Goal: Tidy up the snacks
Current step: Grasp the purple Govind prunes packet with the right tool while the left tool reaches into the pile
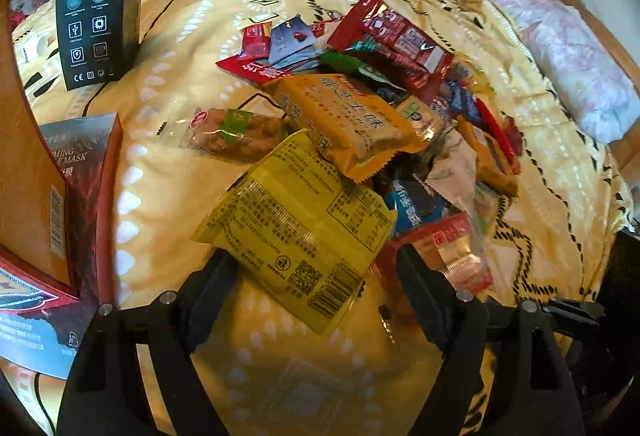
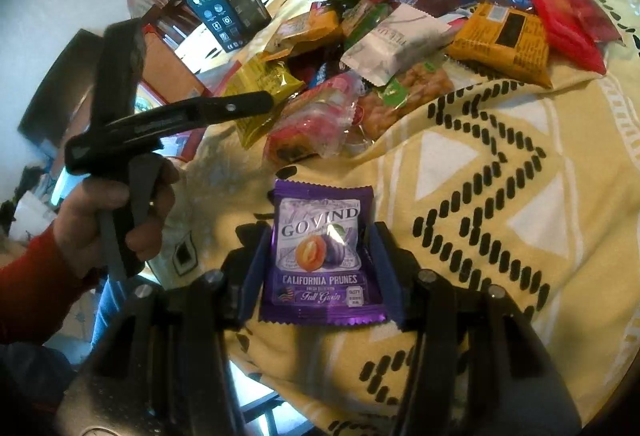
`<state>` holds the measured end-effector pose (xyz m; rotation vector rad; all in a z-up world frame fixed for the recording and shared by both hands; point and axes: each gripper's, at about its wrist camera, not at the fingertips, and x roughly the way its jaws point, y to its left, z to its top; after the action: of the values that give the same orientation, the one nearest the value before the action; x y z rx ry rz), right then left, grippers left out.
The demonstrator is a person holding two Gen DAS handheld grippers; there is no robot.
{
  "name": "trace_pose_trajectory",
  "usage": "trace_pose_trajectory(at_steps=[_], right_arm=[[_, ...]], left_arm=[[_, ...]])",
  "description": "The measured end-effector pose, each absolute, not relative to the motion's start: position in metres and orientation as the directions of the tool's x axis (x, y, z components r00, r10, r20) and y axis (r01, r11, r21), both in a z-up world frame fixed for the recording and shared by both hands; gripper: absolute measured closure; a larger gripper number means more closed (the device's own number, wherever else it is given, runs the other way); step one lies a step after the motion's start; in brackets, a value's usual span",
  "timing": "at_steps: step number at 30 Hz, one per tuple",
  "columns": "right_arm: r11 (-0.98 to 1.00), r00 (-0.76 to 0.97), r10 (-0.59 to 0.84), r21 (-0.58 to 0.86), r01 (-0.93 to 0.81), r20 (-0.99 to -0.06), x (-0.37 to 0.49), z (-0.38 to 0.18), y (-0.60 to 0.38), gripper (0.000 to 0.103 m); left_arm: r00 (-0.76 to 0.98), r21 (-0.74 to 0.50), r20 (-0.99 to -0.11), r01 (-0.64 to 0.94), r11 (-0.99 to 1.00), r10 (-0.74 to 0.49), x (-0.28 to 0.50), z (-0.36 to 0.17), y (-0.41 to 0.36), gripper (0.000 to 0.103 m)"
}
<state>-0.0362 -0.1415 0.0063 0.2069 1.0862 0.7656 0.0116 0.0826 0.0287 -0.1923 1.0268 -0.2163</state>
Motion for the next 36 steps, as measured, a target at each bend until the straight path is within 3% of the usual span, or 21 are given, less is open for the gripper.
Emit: trace_pose_trajectory(at_steps=[9,14,18,22,28,32,33,35,36], right_arm=[[0.725,0.241,0.657,0.511,-0.461,-0.714,-0.037,0.006,-0.144,0.051],[0.727,0.247,0.654,0.503,-0.468,-0.715,-0.039,0.008,-0.145,0.051],[0.728,0.254,0.654,0.502,-0.466,-0.713,-0.040,0.008,-0.149,0.051],[0.737,0.269,0.649,0.503,-0.451,-0.711,-0.041,0.011,-0.157,0.051],[0.746,0.281,0.646,0.509,-0.430,-0.710,-0.045,0.010,-0.165,0.051],[0.741,0.278,0.656,0.527,-0.416,-0.702,-0.043,0.008,-0.172,0.051],[0.741,0.278,0.656,0.528,-0.416,-0.702,-0.043,0.007,-0.173,0.051],[0.741,0.279,0.655,0.526,-0.417,-0.702,-0.044,0.008,-0.172,0.051],[0.742,0.283,0.655,0.525,-0.417,-0.701,-0.044,0.008,-0.173,0.051]], left_arm=[[0.462,-0.165,-0.860,0.148,0.975,-0.216,0.003,0.012,0.069,0.021],[0.344,-0.218,-0.877,0.340,0.915,-0.336,-0.033,0.024,0.044,0.023],[0.335,-0.343,-0.814,0.382,0.858,-0.475,-0.041,0.053,0.041,0.030],[0.443,-0.212,-0.786,0.461,0.861,-0.431,-0.021,0.069,0.023,0.029],[0.409,-0.096,-0.828,0.571,0.815,-0.384,0.005,0.045,-0.008,0.029],[0.440,-0.039,-0.835,0.550,0.835,-0.329,0.007,0.031,-0.017,0.025],[0.445,-0.033,-0.838,0.537,0.843,-0.316,0.007,0.029,-0.016,0.026],[0.441,-0.039,-0.850,0.495,0.868,-0.290,0.011,0.026,-0.016,0.050],[0.440,-0.052,-0.849,0.481,0.875,-0.292,0.010,0.027,-0.012,0.051]])
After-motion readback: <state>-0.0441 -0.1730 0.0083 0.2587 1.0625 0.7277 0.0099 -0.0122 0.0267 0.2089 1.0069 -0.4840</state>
